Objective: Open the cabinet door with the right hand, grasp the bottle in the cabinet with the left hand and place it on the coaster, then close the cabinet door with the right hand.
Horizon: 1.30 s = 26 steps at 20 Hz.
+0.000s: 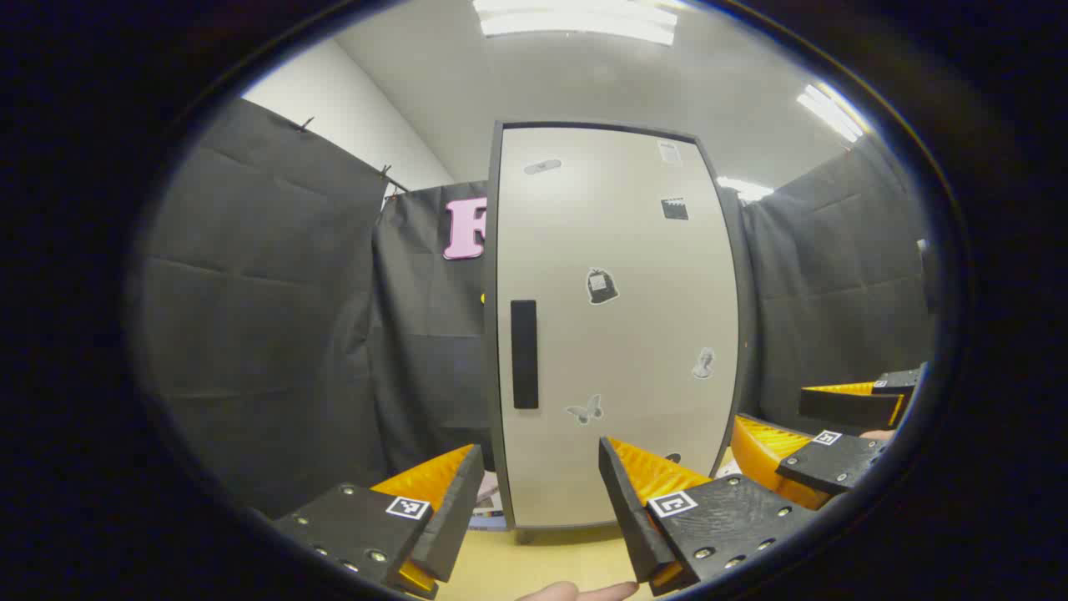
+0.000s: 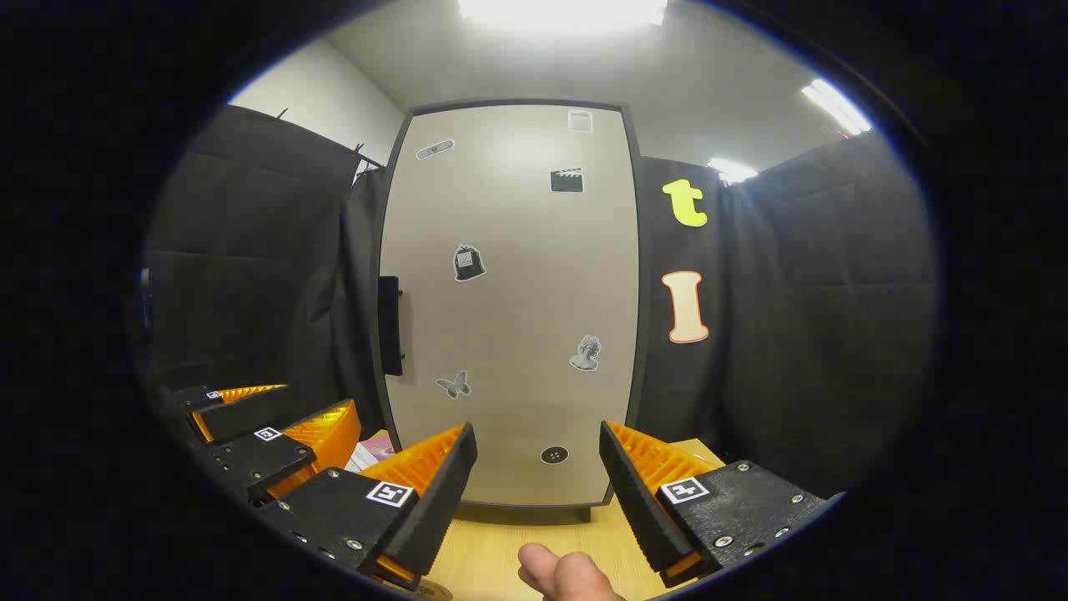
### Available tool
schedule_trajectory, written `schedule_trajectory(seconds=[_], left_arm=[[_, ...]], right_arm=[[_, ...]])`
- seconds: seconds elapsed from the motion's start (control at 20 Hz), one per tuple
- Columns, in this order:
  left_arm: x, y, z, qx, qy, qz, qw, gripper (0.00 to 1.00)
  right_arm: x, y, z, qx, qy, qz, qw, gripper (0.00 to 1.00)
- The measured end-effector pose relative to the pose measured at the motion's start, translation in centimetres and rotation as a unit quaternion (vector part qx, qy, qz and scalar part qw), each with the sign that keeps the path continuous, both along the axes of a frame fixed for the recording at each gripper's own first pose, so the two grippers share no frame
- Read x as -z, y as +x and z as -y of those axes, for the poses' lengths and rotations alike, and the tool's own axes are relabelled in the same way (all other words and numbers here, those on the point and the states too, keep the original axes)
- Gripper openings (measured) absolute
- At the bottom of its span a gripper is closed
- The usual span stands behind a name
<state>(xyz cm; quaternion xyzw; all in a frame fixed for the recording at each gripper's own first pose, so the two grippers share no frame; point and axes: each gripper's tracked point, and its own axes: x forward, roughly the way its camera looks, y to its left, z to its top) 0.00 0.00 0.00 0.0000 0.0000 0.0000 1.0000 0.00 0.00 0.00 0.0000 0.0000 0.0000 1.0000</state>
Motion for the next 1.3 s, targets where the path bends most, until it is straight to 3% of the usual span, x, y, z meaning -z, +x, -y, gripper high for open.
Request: schedule_trajectory(seconds=[0.05,0.15,0.35,0.4,0.45,0.5,0.75,0.8,0.85,1.1,1.2,1.25,1.3], left_arm=[[-0.1,-0.1,0.0,0.001,-0.001,0.001,1.0,0.79],[-0.1,-0.2,-0.1,0.003,-0.006,0.0,1.0,0.84],[-0.1,-0.9,0.5,0.018,-0.012,0.0,1.0,0.84],[-0.3,-1.1,0.7,0.022,-0.009,0.004,1.0,0.79],[-0.4,-1.2,0.7,0.022,-0.005,0.007,1.0,0.84],[-0.6,-1.4,0.5,0.02,-0.001,0.01,1.0,0.79],[-0.6,-1.4,0.3,0.017,-0.003,0.005,1.0,0.79],[-0.7,-1.6,0.2,0.016,-0.004,0.006,1.0,0.84],[-0.7,-1.6,0.0,0.013,-0.003,0.006,1.0,0.79],[-0.9,-2.1,-0.5,0.007,-0.007,0.007,1.0,0.79],[-0.4,-2.0,-0.4,0.011,-0.013,0.0,1.0,0.84],[-0.5,-1.9,-0.5,0.01,-0.014,0.0,1.0,0.79],[-0.4,-2.0,-0.6,0.007,-0.012,0.001,1.0,0.84]], right_arm=[[0.0,-0.2,0.0,-0.001,-0.002,0.003,1.0,0.92],[-0.2,-0.4,0.1,0.001,-0.002,0.008,1.0,0.92],[-0.3,-0.2,0.4,0.006,0.009,0.002,1.0,0.92],[-0.1,-0.1,0.5,0.008,0.012,0.0,1.0,0.92],[0.2,0.0,0.6,0.008,0.014,-0.002,1.0,0.92],[0.1,0.1,0.7,0.008,0.014,-0.001,1.0,0.92],[-0.5,0.0,0.2,0.003,0.004,0.012,1.0,0.92],[-0.5,-0.2,0.0,0.001,0.003,0.012,1.0,0.92],[-0.6,-0.3,-0.2,-0.001,0.003,0.013,1.0,0.92],[-0.2,0.1,-0.4,-0.006,0.01,0.008,1.0,0.92],[-0.3,0.1,-0.5,-0.006,0.01,0.009,1.0,0.92],[-0.2,0.0,-0.6,-0.007,0.01,0.01,1.0,0.92],[-0.2,0.0,-0.5,-0.007,0.012,0.01,1.0,0.93]])
